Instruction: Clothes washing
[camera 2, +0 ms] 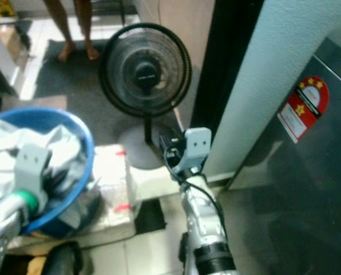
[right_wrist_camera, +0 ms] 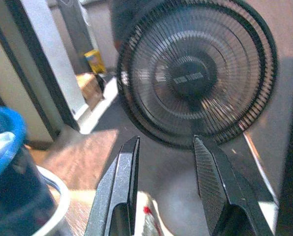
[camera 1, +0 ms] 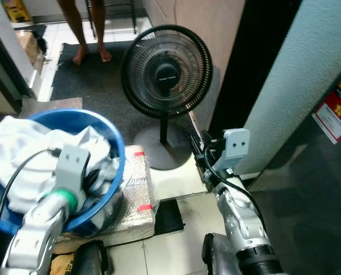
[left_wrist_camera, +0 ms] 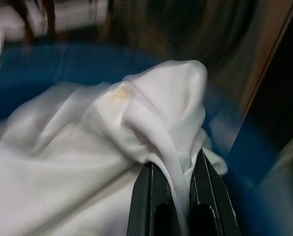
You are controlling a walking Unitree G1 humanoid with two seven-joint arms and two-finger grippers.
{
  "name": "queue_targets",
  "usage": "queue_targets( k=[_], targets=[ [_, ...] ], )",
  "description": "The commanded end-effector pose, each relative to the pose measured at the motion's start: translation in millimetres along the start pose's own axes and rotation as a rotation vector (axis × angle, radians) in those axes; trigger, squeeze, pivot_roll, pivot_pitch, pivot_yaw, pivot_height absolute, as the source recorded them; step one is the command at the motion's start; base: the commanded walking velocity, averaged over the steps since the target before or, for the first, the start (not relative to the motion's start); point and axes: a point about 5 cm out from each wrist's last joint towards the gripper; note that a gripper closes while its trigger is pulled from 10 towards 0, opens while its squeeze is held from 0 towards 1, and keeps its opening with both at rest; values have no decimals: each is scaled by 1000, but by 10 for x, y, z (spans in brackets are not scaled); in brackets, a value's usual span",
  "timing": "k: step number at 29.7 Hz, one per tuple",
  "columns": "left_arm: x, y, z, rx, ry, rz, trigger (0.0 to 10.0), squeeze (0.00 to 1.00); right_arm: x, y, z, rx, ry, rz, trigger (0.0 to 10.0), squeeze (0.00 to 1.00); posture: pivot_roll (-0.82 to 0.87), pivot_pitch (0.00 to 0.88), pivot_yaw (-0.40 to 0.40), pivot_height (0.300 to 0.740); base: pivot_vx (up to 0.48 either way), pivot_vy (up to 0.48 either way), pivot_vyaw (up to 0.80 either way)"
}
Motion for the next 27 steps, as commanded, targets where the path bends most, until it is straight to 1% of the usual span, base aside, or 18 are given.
queue_targets(
  k=[1,2,4,5,7,9,10,11,13,15,16,17,18,20,21,23,24,27],
  targets=[
    [555,-25,-76,12,-225,9,10000,0,118,91,-60,31,-47,-22,10000,0,53,157,10,415,0,0,0],
    [555,-25,-76,12,-225,9,10000,0,118,91,-60,31,-47,-22,10000,0,53,157,10,415,0,0,0],
    [942,53,-154,42,-366,13,10000,0,250,146,-121,50,-99,-27,10000,0,50,137,15,415,0,0,0],
    [942,53,-154,42,-366,13,10000,0,250,146,-121,50,-99,-27,10000,0,50,137,15,415,0,0,0],
    [1260,121,-175,60,-481,4,10000,0,366,193,-170,65,-144,-32,10000,0,44,116,23,415,0,0,0],
    [1457,176,-146,75,-557,-29,10000,0,449,216,-193,70,-177,-32,10000,0,40,105,29,415,0,0,0],
    [1457,176,-146,75,-557,-29,10000,0,449,216,-193,70,-177,-32,10000,0,40,105,29,415,0,0,0],
    [1531,202,-126,84,-587,-47,10000,0,483,223,-200,71,-190,-31,10000,0,40,105,29,415,0,0,0],
    [1618,235,-61,86,-623,-30,10000,0,550,216,-191,60,-216,-26,10000,0,34,93,35,415,0,0,0],
    [1618,235,-61,86,-623,-30,10000,0,550,216,-191,60,-216,-26,10000,0,34,93,35,415,0,0,0],
    [1630,204,-27,62,-618,-19,10000,0,585,206,-173,54,-226,-19,10000,0,32,88,37,415,0,0,0],
    [1630,204,-27,62,-618,-19,10000,0,585,206,-173,54,-226,-19,10000,0,32,88,37,415,0,0,0],
    [1567,113,22,15,-589,-23,10000,0,648,189,-136,46,-243,-10,10000,0,34,81,35,415,0,0,0],
    [1310,-33,69,-45,-485,-36,10000,0,734,160,-66,36,-265,0,10000,0,35,79,33,415,0,0,0],
    [1310,-33,69,-45,-485,-36,10000,0,734,160,-66,36,-265,0,10000,0,35,79,33,415,0,0,0],
    [1071,-65,61,-21,-393,-28,10000,0,746,107,-17,11,-262,33,10000,0,31,72,22,420,0,0,0],
    [1009,-63,54,-5,-371,-29,10000,0,742,83,-5,-4,-257,47,10000,0,31,72,22,424,0,0,0],
    [950,-64,39,10,-350,-19,10000,0,745,51,1,-22,-261,38,10000,0,28,67,18,429,0,0,0]
  ],
)
Point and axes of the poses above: a point about 5 cm out from each wrist's last joint towards the gripper, its own z axis pointing back from the gripper into the wrist, its own x axis along the axis of the wrist's last joint, y = z × x, and after that the axes turned 15 degrees about -z, right-handed
